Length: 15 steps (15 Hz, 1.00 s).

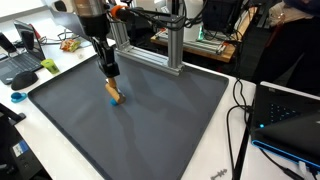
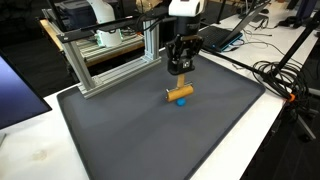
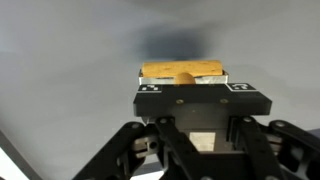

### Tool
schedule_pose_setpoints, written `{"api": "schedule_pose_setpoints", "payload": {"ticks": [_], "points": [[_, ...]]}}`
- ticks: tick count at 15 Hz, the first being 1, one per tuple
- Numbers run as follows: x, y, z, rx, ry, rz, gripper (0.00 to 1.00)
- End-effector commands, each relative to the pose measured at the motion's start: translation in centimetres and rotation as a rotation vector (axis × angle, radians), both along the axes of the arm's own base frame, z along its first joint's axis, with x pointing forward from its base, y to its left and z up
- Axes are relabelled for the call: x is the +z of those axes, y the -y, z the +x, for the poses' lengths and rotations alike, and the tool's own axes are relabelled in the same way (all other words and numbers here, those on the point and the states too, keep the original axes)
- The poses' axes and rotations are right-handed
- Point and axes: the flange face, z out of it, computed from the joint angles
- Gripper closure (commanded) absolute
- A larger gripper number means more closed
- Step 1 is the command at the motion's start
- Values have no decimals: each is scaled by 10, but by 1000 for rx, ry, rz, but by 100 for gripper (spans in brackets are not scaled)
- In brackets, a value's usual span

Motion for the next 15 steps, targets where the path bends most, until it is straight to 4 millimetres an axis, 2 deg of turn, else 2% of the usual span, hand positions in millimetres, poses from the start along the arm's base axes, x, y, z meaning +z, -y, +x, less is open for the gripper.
{"api": "schedule_pose_setpoints", "payload": {"ticks": [1, 6, 11, 15], "points": [[6, -3, 9, -9, 58, 17, 78], [1, -7, 12, 2, 70, 6, 78], [-21, -11, 14, 12, 40, -8, 78], [-31, -9, 15, 12, 19, -11, 78]]}}
